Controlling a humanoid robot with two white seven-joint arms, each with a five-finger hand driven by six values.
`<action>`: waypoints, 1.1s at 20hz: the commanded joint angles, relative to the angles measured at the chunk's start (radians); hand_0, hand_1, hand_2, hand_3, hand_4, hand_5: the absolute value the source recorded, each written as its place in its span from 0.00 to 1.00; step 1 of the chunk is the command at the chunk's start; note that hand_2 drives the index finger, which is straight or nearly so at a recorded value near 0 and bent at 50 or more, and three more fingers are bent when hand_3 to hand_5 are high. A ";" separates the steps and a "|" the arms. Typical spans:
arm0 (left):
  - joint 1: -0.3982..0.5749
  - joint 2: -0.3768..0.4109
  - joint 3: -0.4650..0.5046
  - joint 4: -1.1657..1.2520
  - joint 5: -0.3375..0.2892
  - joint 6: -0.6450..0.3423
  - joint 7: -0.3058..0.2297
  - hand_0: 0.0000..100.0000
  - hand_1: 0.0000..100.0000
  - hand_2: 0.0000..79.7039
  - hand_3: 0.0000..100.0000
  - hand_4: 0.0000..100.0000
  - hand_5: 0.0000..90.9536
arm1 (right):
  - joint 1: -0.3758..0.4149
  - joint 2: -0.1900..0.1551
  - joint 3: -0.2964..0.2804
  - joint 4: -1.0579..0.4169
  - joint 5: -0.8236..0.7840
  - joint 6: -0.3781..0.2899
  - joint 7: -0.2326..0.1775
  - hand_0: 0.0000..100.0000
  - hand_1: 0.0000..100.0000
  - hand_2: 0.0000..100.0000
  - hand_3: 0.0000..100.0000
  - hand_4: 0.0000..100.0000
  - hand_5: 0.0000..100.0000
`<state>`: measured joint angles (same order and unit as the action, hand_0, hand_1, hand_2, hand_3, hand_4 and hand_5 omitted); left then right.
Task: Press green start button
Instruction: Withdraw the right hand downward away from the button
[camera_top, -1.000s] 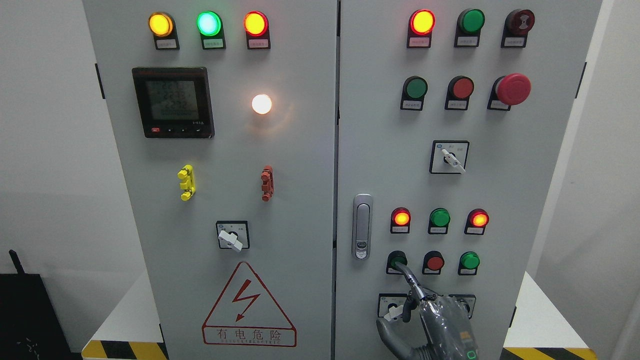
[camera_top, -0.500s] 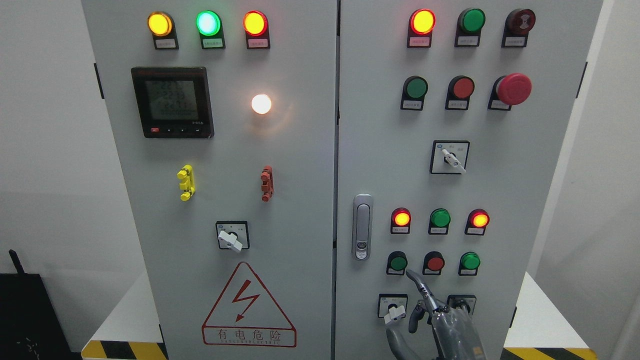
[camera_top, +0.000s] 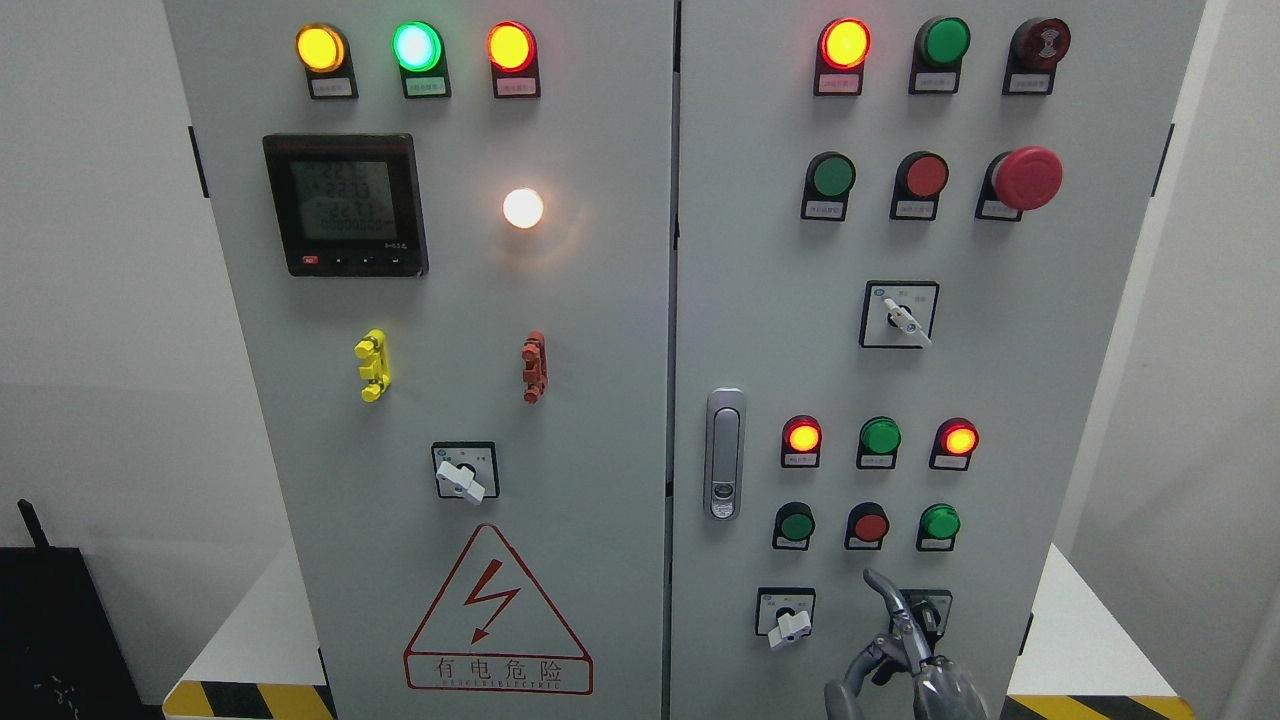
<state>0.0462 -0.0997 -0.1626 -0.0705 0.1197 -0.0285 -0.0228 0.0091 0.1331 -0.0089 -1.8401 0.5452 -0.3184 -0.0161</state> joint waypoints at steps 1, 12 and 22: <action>0.000 0.000 0.000 0.000 0.000 -0.001 0.000 0.12 0.56 0.00 0.00 0.00 0.00 | 0.063 -0.001 0.075 -0.103 -0.169 0.007 -0.001 0.25 0.07 0.00 0.64 0.57 0.47; 0.000 0.000 0.000 0.000 0.000 -0.001 0.000 0.12 0.56 0.00 0.00 0.00 0.00 | 0.167 -0.004 0.139 -0.125 -0.415 0.010 0.025 0.24 0.07 0.00 0.10 0.01 0.00; 0.001 0.000 0.000 0.000 0.000 -0.001 0.000 0.12 0.56 0.00 0.00 0.00 0.00 | 0.175 -0.004 0.144 -0.117 -0.521 0.045 0.060 0.18 0.06 0.00 0.00 0.00 0.00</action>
<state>0.0462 -0.0997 -0.1626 -0.0704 0.1197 -0.0285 -0.0228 0.1749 0.1298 0.1070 -1.9436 0.0815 -0.2828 0.0202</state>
